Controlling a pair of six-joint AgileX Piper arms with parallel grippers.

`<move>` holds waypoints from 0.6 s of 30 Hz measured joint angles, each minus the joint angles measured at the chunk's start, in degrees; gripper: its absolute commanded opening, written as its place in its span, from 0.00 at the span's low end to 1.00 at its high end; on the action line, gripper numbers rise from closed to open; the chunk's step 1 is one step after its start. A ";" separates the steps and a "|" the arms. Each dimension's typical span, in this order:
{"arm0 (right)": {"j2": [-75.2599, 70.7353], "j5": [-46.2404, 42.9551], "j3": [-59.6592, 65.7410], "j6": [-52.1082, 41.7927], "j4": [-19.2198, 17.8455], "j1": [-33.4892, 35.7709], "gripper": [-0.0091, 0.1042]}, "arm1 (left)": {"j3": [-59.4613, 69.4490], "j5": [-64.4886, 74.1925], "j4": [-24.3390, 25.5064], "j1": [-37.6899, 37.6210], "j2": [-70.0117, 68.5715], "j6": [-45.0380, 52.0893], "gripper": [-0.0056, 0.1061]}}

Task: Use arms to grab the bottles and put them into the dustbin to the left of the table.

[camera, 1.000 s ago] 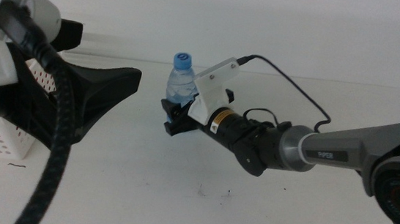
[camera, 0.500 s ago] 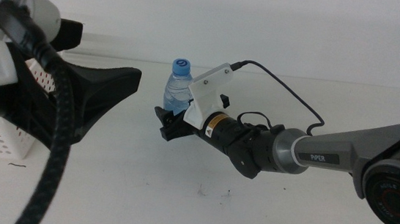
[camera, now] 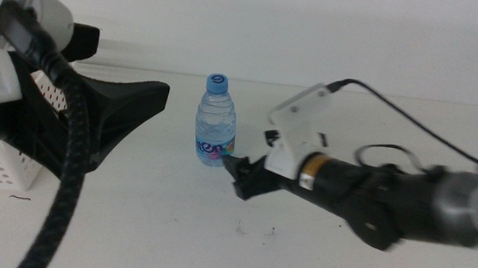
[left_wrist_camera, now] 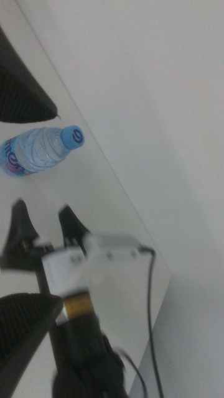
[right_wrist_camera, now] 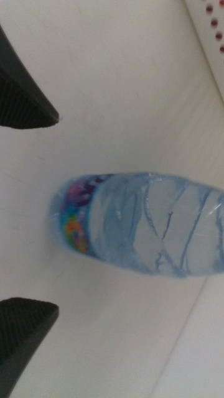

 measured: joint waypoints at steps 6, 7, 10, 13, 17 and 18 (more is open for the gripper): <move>-18.45 9.97 8.44 2.18 0.13 0.00 0.88 | 0.00 0.00 0.00 0.00 0.00 0.00 0.89; -21.77 13.48 8.43 2.88 0.28 0.00 0.88 | 0.00 0.00 0.00 0.00 0.00 0.00 0.89; -30.85 22.45 8.46 3.77 0.66 0.00 0.88 | 0.00 0.00 0.22 0.00 0.00 0.00 0.89; -38.75 32.36 7.69 4.09 0.77 0.00 0.88 | 0.00 0.00 0.22 0.00 0.00 0.00 0.89; -46.18 45.54 2.94 4.09 0.87 0.00 0.87 | 0.00 0.00 0.22 0.00 0.00 0.00 0.89; -47.31 49.34 1.14 4.09 1.10 -0.11 0.86 | 0.00 0.00 0.34 0.00 0.00 0.00 0.89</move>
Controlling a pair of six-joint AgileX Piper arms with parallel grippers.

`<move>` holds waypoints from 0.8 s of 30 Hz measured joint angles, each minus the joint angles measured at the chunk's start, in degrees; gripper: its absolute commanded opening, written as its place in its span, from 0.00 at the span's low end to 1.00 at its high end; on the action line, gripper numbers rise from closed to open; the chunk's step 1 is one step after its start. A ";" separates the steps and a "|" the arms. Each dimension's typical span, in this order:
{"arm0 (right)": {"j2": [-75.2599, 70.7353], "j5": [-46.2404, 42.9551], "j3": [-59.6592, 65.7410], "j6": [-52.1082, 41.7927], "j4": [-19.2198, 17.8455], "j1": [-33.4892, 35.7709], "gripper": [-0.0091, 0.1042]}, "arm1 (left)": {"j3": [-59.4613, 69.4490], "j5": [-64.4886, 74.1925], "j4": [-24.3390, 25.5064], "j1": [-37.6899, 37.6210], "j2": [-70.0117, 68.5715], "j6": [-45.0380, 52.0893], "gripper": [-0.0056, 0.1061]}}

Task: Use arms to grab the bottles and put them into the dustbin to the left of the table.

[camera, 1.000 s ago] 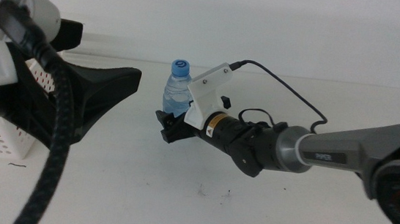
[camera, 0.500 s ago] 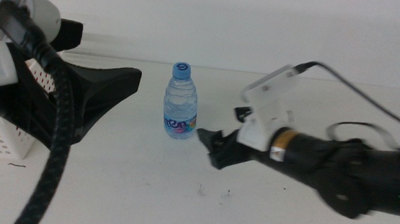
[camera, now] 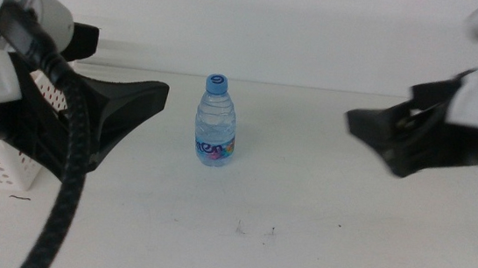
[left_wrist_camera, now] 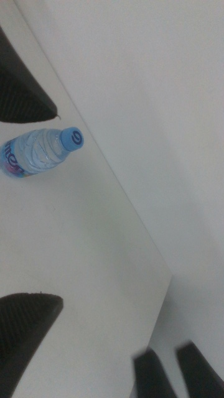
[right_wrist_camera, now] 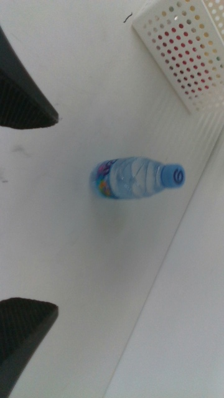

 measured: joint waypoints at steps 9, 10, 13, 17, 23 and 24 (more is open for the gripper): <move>-1.44 21.59 -13.56 -1.43 2.24 0.00 0.86 | 0.00 0.00 0.11 0.00 0.00 0.00 0.89; -1.44 22.17 -14.48 -1.56 2.24 0.00 0.86 | 0.00 0.00 0.11 0.00 0.00 0.00 0.89; -1.44 22.99 -16.25 -1.67 2.47 0.00 0.86 | 0.00 0.00 0.11 0.00 0.00 0.00 0.89; -1.53 22.25 -16.85 -1.67 3.56 0.00 0.86 | 0.00 0.00 0.11 0.00 0.00 0.00 0.89; -1.53 21.49 -16.94 -1.67 4.07 0.00 0.86 | 0.00 0.00 0.11 0.00 0.00 0.00 0.89; -1.53 21.40 -16.94 -1.67 4.07 0.00 0.86 | 0.00 0.00 0.11 0.00 0.00 0.00 0.89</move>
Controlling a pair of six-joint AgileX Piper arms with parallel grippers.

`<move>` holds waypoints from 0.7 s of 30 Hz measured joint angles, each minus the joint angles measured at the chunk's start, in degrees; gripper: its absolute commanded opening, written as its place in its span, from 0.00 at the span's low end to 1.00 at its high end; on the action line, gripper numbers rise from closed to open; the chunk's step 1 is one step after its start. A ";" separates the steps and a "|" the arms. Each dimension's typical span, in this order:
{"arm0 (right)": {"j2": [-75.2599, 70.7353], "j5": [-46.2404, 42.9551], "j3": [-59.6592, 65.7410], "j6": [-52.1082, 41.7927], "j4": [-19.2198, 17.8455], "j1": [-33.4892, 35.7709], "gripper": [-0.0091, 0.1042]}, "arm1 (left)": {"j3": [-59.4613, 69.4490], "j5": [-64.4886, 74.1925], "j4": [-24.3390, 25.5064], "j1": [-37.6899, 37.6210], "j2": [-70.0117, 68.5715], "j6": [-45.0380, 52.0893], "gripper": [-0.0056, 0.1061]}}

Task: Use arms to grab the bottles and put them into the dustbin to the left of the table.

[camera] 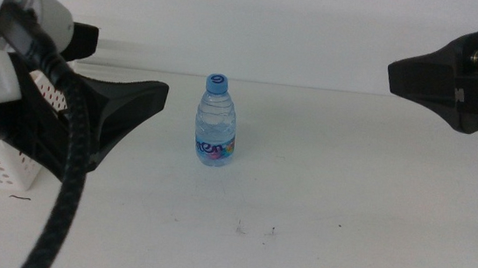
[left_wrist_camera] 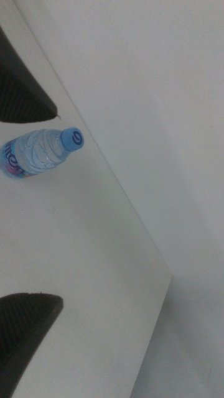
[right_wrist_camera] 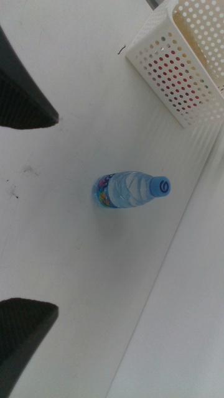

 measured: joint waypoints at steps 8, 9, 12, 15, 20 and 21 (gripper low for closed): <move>0.00 -0.14 -0.13 0.00 0.10 0.00 0.86 | 0.00 0.00 2.42 0.48 0.00 -0.36 0.89; 0.00 -0.14 -0.13 0.00 0.10 0.00 0.86 | 0.00 0.00 2.52 1.24 0.00 -0.93 0.89; 0.00 -0.14 -0.13 0.00 0.10 0.00 0.86 | 0.00 0.00 2.73 5.23 0.00 -3.13 0.89; 0.00 -0.14 -0.13 0.00 0.10 0.00 0.86 | 0.26 -0.27 3.00 9.83 0.00 -3.91 0.89; 0.00 -0.14 -0.13 0.00 0.10 0.00 0.86 | 5.11 -7.24 1.75 14.98 0.00 -4.47 0.89; 0.00 -0.14 -0.13 0.00 0.10 0.00 0.86 | 6.29 -8.89 1.51 15.10 0.00 -4.61 0.89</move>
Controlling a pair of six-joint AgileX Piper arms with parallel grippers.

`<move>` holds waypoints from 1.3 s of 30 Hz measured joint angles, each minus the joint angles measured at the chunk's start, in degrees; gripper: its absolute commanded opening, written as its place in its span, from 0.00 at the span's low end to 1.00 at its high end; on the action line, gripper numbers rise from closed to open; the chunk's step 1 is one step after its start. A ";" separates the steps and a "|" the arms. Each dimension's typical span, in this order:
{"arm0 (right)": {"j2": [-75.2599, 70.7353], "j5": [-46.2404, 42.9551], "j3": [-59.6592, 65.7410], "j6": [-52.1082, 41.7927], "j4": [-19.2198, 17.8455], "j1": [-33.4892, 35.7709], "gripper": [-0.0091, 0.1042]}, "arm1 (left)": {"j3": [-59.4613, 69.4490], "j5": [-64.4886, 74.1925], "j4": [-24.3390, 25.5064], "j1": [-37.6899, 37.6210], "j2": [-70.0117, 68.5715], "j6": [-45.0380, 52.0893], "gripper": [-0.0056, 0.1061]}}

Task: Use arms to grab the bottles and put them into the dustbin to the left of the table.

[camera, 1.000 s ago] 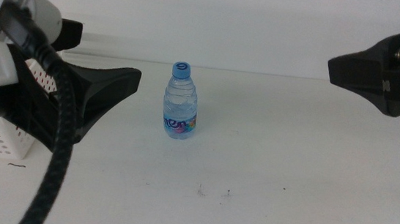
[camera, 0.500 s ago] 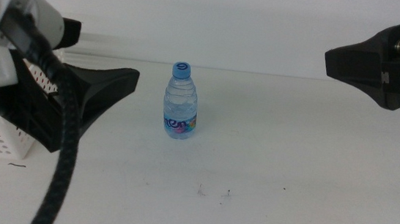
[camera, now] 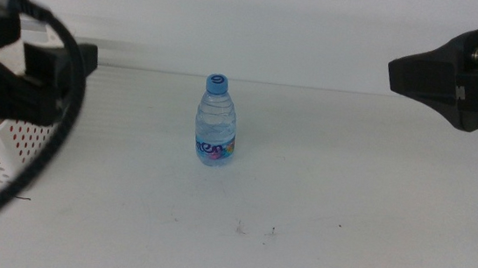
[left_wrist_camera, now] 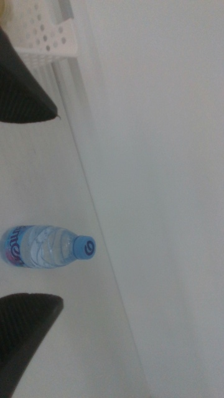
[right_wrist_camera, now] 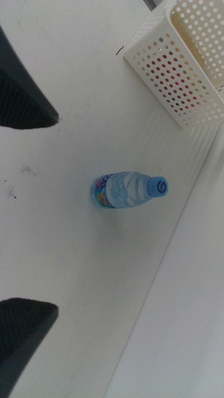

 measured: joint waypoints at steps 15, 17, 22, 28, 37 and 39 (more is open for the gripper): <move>0.00 -0.14 0.00 0.00 0.00 0.00 0.86 | 18.23 -30.81 -2.11 -11.68 2.48 0.00 0.89; 0.00 -0.14 0.00 0.00 0.00 0.00 0.86 | 19.92 -33.62 -2.27 -12.93 3.65 0.00 0.89; 0.00 -0.14 0.00 0.00 0.00 0.00 0.86 | 21.93 -37.98 -2.48 -14.13 7.68 0.14 0.89; 0.00 -0.19 0.00 0.00 0.00 0.00 0.86 | 25.69 -47.52 -2.21 -14.23 15.18 0.14 0.89; 0.00 -0.19 0.00 0.00 0.00 0.00 0.86 | 27.64 -58.10 1.11 -14.23 23.90 0.14 0.89; 0.00 -0.19 0.00 0.00 0.00 0.00 0.86 | 27.64 -59.72 1.71 -14.23 25.39 -0.63 0.89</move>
